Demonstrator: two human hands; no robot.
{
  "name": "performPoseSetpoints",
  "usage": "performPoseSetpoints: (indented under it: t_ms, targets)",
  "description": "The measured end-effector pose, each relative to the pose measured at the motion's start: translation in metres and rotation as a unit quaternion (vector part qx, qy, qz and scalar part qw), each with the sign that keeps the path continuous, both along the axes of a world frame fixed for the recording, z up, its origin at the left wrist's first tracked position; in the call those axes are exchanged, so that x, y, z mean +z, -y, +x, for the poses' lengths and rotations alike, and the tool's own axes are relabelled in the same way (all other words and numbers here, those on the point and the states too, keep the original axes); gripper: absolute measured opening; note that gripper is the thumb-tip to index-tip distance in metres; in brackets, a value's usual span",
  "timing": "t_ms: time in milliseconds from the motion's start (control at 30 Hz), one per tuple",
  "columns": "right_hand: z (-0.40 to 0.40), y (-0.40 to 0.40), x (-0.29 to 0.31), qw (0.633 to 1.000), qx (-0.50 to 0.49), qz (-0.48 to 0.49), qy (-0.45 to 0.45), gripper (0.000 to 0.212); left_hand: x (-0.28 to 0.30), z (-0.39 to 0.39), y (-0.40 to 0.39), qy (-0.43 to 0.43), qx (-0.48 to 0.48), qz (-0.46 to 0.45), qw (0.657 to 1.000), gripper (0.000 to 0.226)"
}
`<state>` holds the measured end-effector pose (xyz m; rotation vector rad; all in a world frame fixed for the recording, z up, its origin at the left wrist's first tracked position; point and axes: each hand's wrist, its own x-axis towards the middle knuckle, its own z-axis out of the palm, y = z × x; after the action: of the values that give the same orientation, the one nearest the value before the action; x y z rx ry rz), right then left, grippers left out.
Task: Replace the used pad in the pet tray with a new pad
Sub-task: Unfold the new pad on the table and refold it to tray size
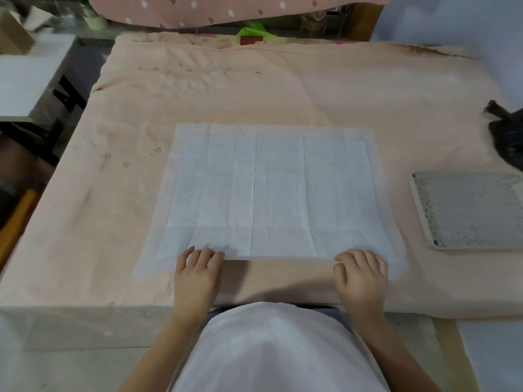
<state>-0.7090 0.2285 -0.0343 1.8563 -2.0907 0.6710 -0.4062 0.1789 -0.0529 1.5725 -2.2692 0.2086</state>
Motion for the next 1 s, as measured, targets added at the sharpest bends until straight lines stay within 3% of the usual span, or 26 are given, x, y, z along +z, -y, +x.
performPoseSetpoints:
  t_ms: [133, 333, 533, 600, 767, 867, 1000]
  targets:
    - [-0.003, 0.032, 0.019, 0.999, -0.004, -0.033, -0.027, 0.023, 0.021, -0.007, 0.034, -0.021, 0.013, -0.053, 0.998, 0.012]
    - [-0.017, 0.093, 0.029, 0.999, -0.01, -0.005, -0.044, 0.02, 0.034, -0.02, 0.105, -0.014, 0.01, -0.053, 0.998, 0.017]
    - [-0.024, 0.152, 0.011, 0.989, -0.005, 0.146, -0.035, 0.012, 0.023, -0.036, 0.167, 0.049, -0.006, 0.027, 0.998, 0.009]
    - [-0.026, 0.163, -0.001, 0.98, 0.0, 0.198, -0.032, 0.017, 0.013, -0.038, 0.179, 0.07, -0.022, 0.063, 0.995, 0.011]
    - [-0.022, 0.171, -0.028, 0.961, -0.006, 0.276, -0.007, 0.054, -0.012, -0.042, 0.19, 0.053, -0.02, 0.084, 0.995, 0.025]
    - [-0.003, 0.162, -0.04, 0.97, 0.018, 0.241, 0.017, 0.052, -0.029, -0.055, 0.168, 0.019, -0.069, 0.103, 0.992, 0.044]
    - [0.04, 0.155, -0.053, 0.962, 0.139, 0.234, 0.011, 0.05, -0.042, -0.082, 0.138, -0.006, -0.117, 0.17, 0.978, 0.053]
